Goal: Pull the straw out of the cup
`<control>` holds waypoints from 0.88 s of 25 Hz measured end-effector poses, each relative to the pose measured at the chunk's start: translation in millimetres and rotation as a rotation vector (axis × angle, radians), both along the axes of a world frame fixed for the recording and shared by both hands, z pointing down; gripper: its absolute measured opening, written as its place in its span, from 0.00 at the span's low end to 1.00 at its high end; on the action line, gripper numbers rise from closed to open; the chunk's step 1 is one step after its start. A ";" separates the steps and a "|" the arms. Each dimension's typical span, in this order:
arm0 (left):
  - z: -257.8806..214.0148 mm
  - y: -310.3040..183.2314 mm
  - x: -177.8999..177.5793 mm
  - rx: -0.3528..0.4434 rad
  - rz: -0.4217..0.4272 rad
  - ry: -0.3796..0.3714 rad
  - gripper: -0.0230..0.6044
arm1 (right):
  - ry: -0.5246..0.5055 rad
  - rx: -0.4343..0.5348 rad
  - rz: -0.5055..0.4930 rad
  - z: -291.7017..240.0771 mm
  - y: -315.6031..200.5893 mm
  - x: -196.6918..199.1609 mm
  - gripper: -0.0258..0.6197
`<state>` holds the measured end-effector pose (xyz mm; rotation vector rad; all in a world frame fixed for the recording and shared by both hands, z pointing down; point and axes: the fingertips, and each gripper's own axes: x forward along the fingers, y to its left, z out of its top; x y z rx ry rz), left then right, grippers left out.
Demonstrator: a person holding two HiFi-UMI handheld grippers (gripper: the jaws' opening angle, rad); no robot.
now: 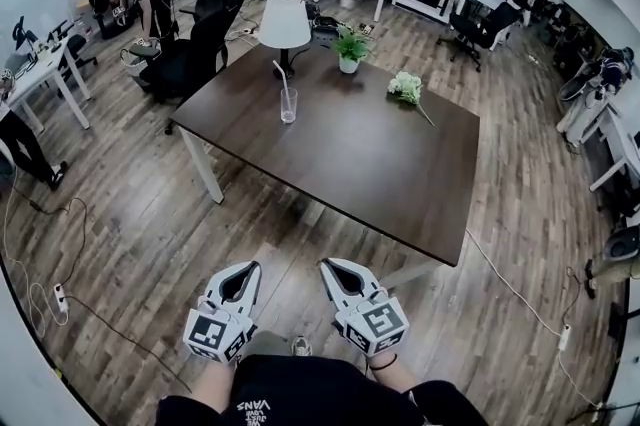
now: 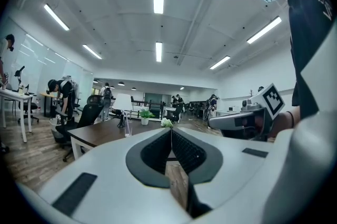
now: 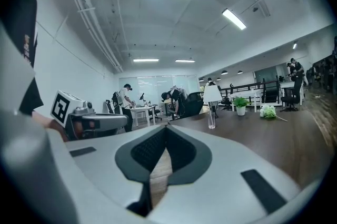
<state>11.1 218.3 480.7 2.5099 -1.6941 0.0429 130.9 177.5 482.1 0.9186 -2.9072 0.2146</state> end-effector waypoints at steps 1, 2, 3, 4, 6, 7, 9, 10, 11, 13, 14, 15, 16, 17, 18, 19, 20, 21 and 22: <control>1.3 -5.0 -1.6 -0.003 0.000 0.002 0.06 | 0.002 -0.002 -0.004 1.4 -4.9 -2.5 0.07; 2.8 -10.2 -3.7 -0.005 0.000 0.003 0.06 | 0.004 -0.004 -0.007 3.3 -10.0 -5.2 0.07; 4.2 -15.7 -6.7 -0.004 0.001 0.004 0.06 | 0.005 -0.005 -0.007 5.3 -15.6 -8.4 0.07; 5.6 -21.7 -10.4 -0.001 0.002 0.004 0.06 | 0.004 -0.006 -0.004 6.9 -21.8 -11.9 0.07; 8.1 -35.1 -19.1 0.003 0.007 0.004 0.06 | 0.002 -0.004 0.007 8.7 -35.4 -20.0 0.07; 9.3 -42.1 -23.5 0.004 0.011 0.005 0.06 | 0.003 -0.002 0.012 9.3 -42.0 -24.1 0.07; 10.6 -56.1 -31.8 0.002 0.024 0.009 0.06 | 0.004 0.000 0.025 10.1 -54.5 -31.9 0.07; 9.9 -63.1 -35.8 0.000 0.032 0.011 0.06 | 0.004 0.001 0.032 9.1 -60.5 -36.0 0.07; 8.5 -69.9 -39.9 -0.001 0.040 0.012 0.06 | 0.005 0.003 0.040 7.2 -66.5 -40.2 0.07; 4.3 -84.4 -47.6 0.005 0.059 0.007 0.06 | 0.005 0.006 0.057 2.7 -79.3 -48.2 0.07; 2.3 -92.2 -51.2 0.007 0.068 0.006 0.06 | 0.005 0.007 0.066 0.7 -86.3 -51.7 0.07; 0.5 -99.9 -55.0 0.007 0.077 0.007 0.06 | 0.005 0.006 0.076 -1.2 -93.2 -55.2 0.07; -1.0 -107.3 -59.3 0.004 0.084 0.010 0.06 | 0.004 0.007 0.084 -2.9 -99.5 -59.3 0.07; -2.0 -114.1 -64.2 0.001 0.090 0.012 0.06 | 0.004 0.007 0.090 -4.4 -105.2 -64.0 0.07; -2.8 -120.3 -69.4 -0.001 0.096 0.013 0.06 | 0.004 0.008 0.097 -5.5 -110.4 -69.0 0.07; -3.3 -126.0 -74.7 -0.001 0.102 0.014 0.06 | 0.004 0.007 0.105 -6.2 -115.3 -73.9 0.07; -3.7 -131.2 -79.7 0.000 0.109 0.013 0.06 | 0.005 0.006 0.112 -6.3 -120.0 -78.7 0.07; -4.0 -136.1 -84.5 0.002 0.117 0.012 0.06 | 0.006 0.006 0.119 -6.3 -124.4 -83.3 0.07; -4.4 -140.9 -89.0 0.004 0.125 0.011 0.06 | 0.007 0.006 0.127 -6.4 -128.6 -87.8 0.07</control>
